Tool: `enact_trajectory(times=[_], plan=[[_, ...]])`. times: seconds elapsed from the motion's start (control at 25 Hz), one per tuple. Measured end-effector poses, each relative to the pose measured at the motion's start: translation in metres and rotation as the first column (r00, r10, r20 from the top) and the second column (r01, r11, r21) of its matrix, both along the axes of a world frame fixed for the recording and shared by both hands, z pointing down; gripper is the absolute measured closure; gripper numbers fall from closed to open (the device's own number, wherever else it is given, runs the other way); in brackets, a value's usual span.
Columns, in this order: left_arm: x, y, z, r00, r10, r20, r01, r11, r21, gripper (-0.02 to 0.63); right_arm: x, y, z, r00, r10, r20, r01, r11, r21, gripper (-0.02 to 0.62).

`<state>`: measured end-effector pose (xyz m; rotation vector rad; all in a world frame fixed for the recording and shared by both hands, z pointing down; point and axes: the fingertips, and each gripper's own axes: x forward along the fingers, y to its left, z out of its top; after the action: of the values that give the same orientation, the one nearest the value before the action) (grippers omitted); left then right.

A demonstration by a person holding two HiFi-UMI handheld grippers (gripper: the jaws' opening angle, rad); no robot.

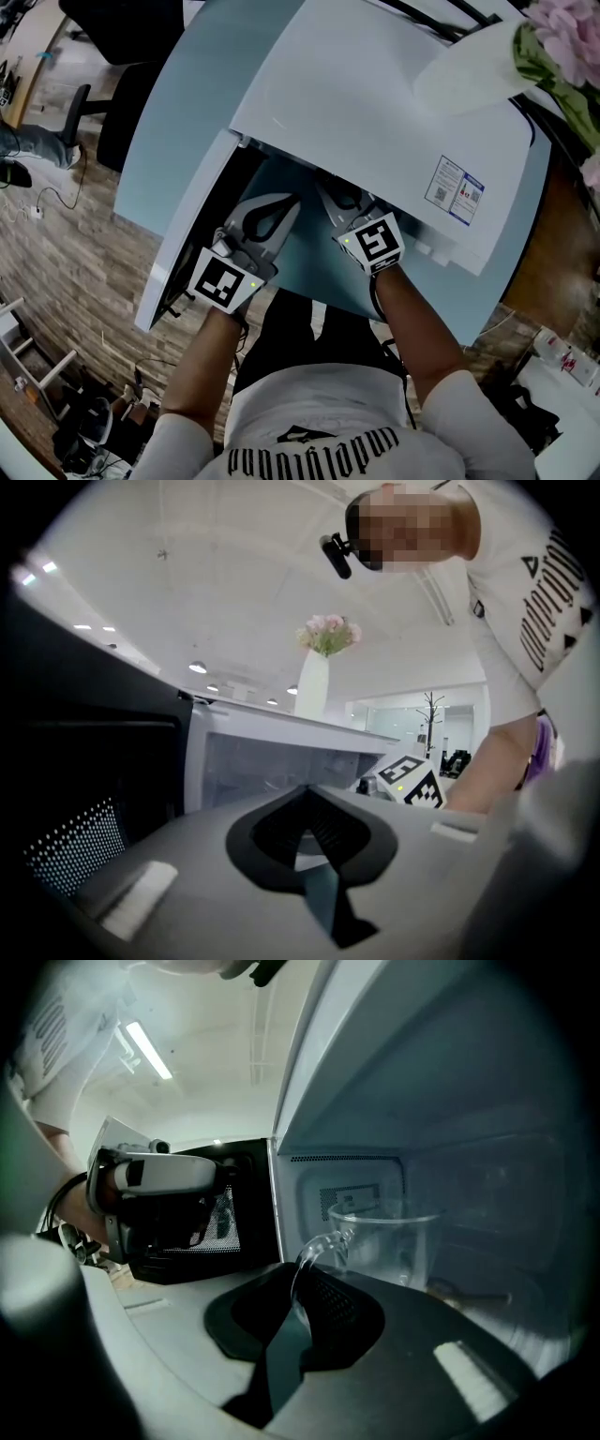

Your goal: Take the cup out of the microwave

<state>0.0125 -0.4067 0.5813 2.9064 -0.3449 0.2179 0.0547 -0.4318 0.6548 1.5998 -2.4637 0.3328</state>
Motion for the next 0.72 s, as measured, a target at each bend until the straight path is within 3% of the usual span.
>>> enact_trajectory(times=[0.72], plan=[[-0.014,0.029,-0.023,0.998,-0.062,-0.02,0.062,0.998,0.029,0.555,-0.018,0.044,-0.031,0.997,-0.079,0.019,0.079,0.997,0.014,0.577]])
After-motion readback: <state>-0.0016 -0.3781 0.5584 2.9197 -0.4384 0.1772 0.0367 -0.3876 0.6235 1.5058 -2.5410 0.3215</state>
